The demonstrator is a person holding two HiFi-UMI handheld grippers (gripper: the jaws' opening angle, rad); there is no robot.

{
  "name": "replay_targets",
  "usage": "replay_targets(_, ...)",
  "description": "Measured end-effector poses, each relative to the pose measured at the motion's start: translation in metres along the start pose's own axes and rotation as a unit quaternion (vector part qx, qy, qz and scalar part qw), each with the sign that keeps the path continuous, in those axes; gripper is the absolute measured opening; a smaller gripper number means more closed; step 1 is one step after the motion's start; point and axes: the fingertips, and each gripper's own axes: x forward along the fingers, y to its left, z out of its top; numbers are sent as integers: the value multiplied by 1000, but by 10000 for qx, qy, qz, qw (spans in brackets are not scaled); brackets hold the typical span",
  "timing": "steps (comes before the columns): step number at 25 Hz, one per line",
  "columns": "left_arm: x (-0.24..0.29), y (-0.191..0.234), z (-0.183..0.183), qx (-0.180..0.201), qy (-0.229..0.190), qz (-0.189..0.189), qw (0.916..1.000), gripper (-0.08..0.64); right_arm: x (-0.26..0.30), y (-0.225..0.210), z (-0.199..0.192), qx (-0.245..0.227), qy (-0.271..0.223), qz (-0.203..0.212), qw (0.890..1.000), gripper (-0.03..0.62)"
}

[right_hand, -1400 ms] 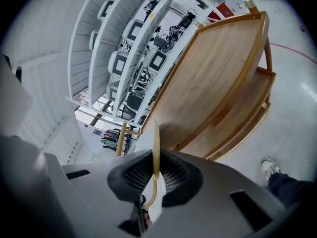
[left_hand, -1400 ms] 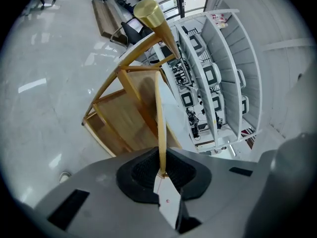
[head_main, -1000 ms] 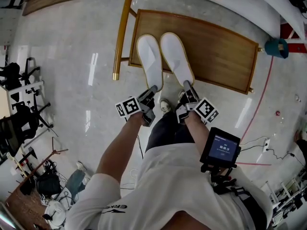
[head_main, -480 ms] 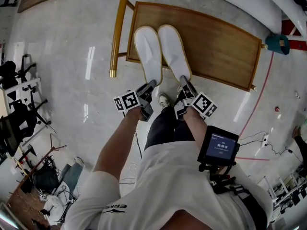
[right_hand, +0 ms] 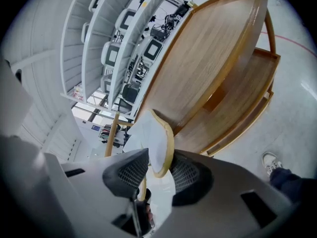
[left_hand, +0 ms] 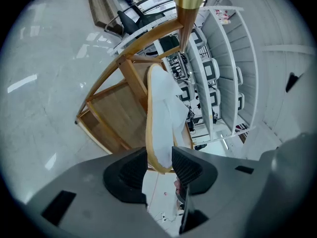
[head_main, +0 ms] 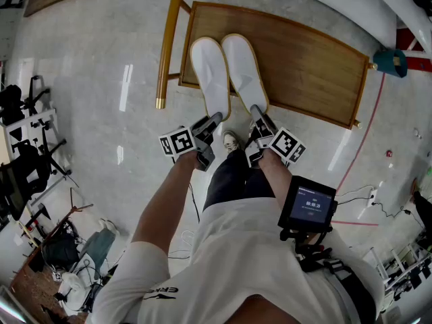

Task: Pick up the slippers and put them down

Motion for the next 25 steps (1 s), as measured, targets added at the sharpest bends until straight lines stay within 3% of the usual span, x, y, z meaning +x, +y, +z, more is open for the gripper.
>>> replay_targets(12, -5, -7, -6, 121, 73, -267, 9995, 202, -1, 2, -4, -158, 170, 38, 9997, 160)
replay_targets(25, -32, 2, -22, 331, 71, -197, 9992, 209, -19, -3, -13, -308, 328, -56, 9990, 167)
